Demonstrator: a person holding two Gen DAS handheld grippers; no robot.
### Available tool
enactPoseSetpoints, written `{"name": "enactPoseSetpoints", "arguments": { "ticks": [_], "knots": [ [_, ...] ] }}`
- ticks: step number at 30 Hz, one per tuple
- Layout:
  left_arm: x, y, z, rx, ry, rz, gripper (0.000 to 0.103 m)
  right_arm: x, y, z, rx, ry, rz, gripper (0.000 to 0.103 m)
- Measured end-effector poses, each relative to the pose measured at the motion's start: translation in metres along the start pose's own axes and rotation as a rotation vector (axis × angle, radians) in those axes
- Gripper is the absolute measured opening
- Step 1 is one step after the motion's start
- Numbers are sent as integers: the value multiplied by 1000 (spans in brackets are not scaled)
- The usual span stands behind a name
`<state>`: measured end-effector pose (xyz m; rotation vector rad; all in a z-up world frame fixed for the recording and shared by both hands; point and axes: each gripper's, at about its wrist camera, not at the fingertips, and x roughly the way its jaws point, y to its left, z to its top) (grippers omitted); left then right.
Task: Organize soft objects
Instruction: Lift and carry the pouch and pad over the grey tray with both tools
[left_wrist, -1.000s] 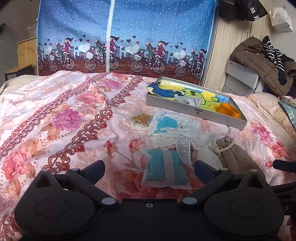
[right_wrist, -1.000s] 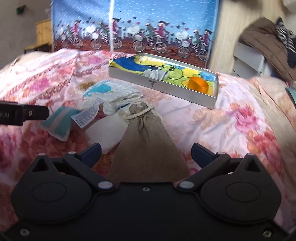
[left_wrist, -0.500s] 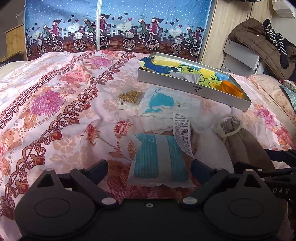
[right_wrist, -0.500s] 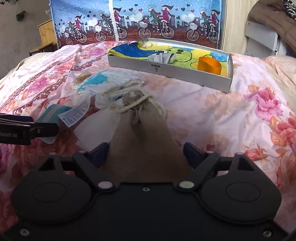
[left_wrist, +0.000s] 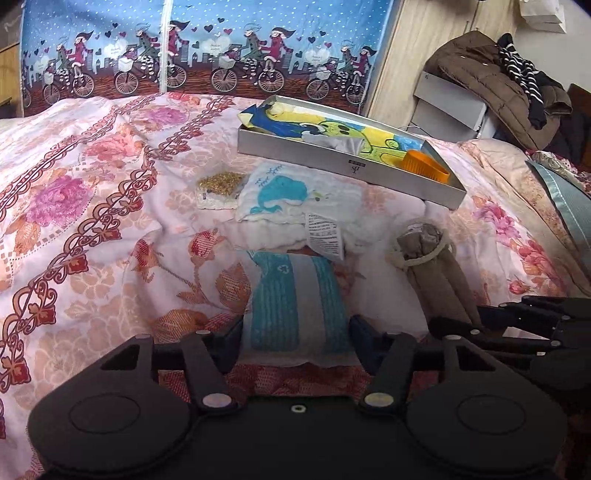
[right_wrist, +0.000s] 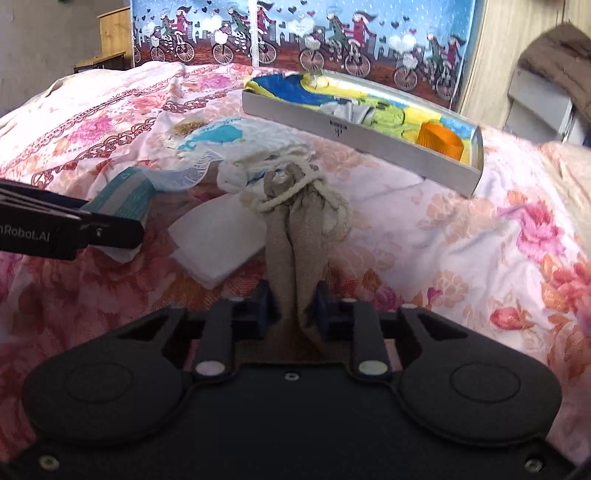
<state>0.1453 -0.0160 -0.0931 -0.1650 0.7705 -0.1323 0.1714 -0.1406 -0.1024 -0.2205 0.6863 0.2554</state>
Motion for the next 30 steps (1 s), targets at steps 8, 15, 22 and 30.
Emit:
{"name": "enactPoseSetpoints", "arguments": {
  "ticks": [8,15,22,30],
  "knots": [
    [-21,-10,-4,52,-112,13,61,-17,29,3,-172,-146,-120,6],
    [-40,-22,-7,124,-242,48,61,-36,22,13,-149,-262,-190,6],
    [-54,-28,-8,134,-345,25,61,-50,11,24,-117,-362,-244,6],
    [-53,-34,21,115,-425,-5,61,-42,-31,64,-31,-468,-291,6]
  ]
}}
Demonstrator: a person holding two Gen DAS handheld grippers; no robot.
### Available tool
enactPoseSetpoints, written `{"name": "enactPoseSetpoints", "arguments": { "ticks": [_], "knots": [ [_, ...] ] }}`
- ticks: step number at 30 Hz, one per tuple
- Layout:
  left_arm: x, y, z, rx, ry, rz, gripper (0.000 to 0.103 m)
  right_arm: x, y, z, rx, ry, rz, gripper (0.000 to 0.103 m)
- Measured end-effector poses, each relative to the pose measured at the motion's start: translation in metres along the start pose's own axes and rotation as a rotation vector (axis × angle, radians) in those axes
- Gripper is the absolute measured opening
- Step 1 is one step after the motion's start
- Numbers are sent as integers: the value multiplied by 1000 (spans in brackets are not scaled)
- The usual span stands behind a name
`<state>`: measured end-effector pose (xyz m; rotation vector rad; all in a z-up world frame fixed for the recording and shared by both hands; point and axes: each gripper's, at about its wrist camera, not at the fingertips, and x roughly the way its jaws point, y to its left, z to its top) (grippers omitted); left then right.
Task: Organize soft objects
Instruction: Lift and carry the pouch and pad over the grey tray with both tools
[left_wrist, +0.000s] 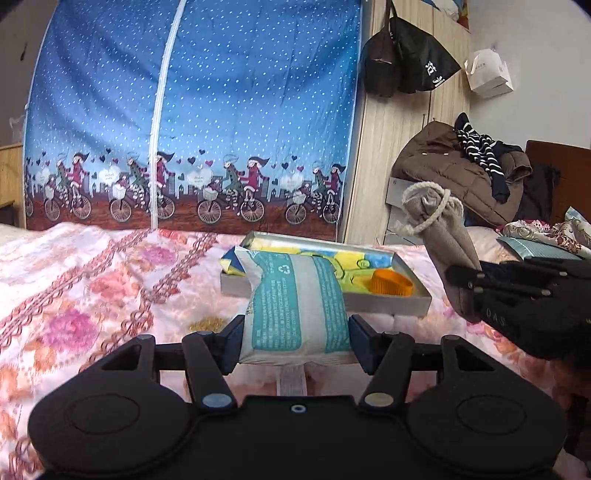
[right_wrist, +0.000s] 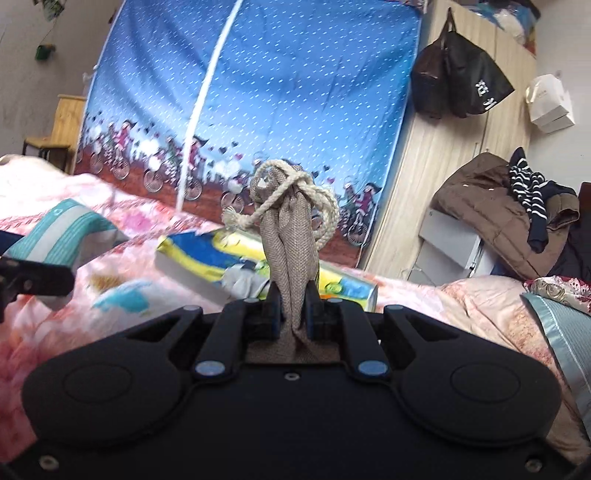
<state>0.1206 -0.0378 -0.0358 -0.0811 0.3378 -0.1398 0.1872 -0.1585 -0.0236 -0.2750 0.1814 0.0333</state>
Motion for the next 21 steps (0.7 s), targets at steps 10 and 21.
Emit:
{"name": "enactPoseSetpoints", "arguments": {
  "ticks": [10,21],
  "knots": [
    [116,-10,63,-34,-20,-52,61,112,-43,-1,194,5,20,6],
    [253,2,78,-157,88,-1,61,205,-63,-34,345,84,99,6]
  ]
}}
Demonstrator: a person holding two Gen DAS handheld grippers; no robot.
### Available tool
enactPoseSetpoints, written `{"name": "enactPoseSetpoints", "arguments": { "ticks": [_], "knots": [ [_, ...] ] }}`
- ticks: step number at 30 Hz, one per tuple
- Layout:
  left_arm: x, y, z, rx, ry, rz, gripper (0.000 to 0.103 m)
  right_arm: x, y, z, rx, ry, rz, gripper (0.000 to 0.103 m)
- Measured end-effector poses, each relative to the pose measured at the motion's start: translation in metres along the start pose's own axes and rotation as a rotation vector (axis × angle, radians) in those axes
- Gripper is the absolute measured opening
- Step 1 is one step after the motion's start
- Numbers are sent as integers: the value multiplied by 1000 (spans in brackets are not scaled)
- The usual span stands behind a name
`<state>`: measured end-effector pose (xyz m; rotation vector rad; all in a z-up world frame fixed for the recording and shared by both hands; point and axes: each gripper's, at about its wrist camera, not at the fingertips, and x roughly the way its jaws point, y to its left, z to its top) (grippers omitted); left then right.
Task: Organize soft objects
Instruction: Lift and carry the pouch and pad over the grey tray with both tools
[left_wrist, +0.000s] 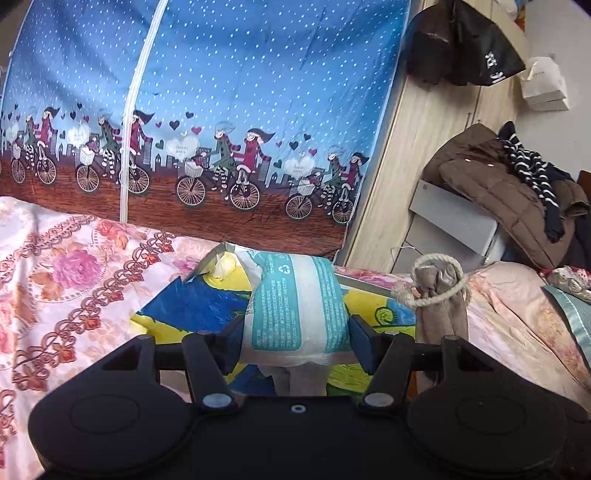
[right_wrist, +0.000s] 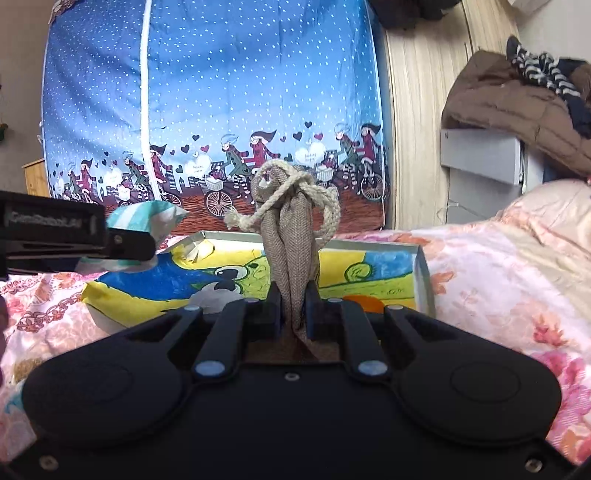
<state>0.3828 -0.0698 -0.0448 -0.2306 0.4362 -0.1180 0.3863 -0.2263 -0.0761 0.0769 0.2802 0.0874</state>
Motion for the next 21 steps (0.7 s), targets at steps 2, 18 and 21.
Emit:
{"name": "enactPoseSetpoints", "arguments": {
  "ticks": [2,18,21],
  "knots": [
    [15,0,-1,16,14,12,61,10,-3,0,0,26,-1,6],
    [66,4,-21,28,190,46,62,16,11,-25,-33,88,-21,9],
    [66,5,-21,19,200,48,62,15,12,-23,-28,89,-24,11]
  ]
}}
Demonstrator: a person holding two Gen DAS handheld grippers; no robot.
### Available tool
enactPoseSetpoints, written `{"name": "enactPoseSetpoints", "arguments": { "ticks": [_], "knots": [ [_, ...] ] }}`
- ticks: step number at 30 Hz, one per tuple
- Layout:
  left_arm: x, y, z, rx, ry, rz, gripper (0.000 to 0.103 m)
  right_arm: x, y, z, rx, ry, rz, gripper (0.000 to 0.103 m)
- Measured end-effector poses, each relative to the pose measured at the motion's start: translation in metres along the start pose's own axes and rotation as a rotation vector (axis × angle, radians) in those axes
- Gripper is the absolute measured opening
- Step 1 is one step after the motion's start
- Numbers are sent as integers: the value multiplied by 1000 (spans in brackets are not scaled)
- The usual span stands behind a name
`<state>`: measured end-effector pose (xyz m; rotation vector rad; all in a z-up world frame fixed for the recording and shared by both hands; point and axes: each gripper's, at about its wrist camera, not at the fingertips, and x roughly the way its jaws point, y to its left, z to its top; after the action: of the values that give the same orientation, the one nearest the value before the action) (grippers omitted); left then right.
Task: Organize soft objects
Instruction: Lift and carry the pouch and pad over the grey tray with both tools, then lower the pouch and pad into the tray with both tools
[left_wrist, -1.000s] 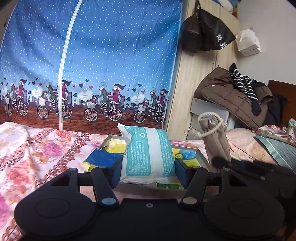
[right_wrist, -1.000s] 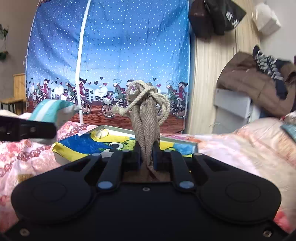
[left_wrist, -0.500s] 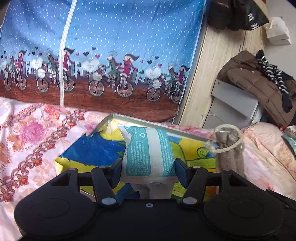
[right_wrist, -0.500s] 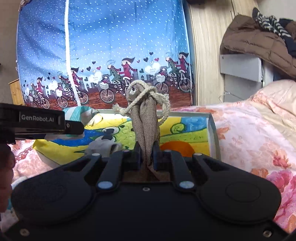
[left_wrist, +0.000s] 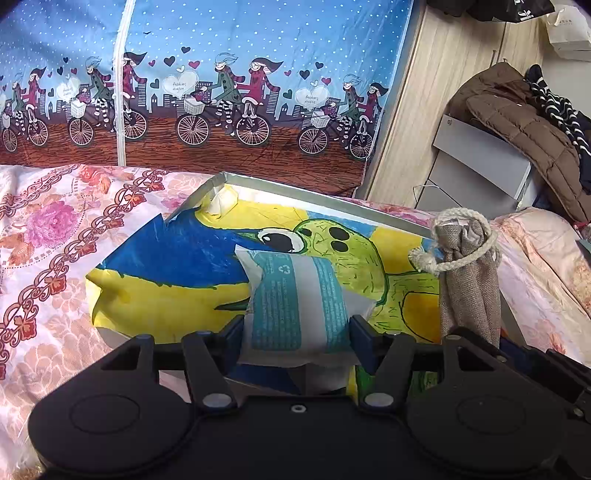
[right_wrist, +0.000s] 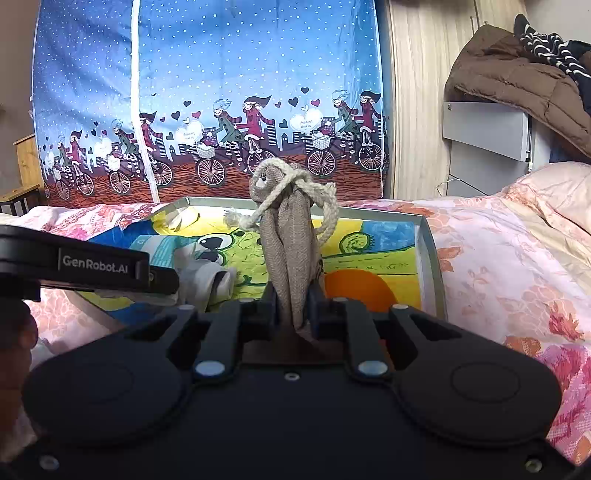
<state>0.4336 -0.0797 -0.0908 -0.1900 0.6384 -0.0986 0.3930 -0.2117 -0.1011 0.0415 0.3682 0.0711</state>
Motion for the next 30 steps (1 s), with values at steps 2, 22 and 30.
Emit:
{"name": "enactPoseSetpoints", "arguments": {
  "ticks": [2,22,30],
  "knots": [
    [0,1,1,-5,7,-1,63,-1,1,1,-1,0,1,13],
    [-80,19,21,-111,-121,3,83,-56,-7,34,71,-81,-13,90],
    [-158,22,22,-69,-258,-5,95,-128,0,63,32,-178,-3,102]
  ]
}}
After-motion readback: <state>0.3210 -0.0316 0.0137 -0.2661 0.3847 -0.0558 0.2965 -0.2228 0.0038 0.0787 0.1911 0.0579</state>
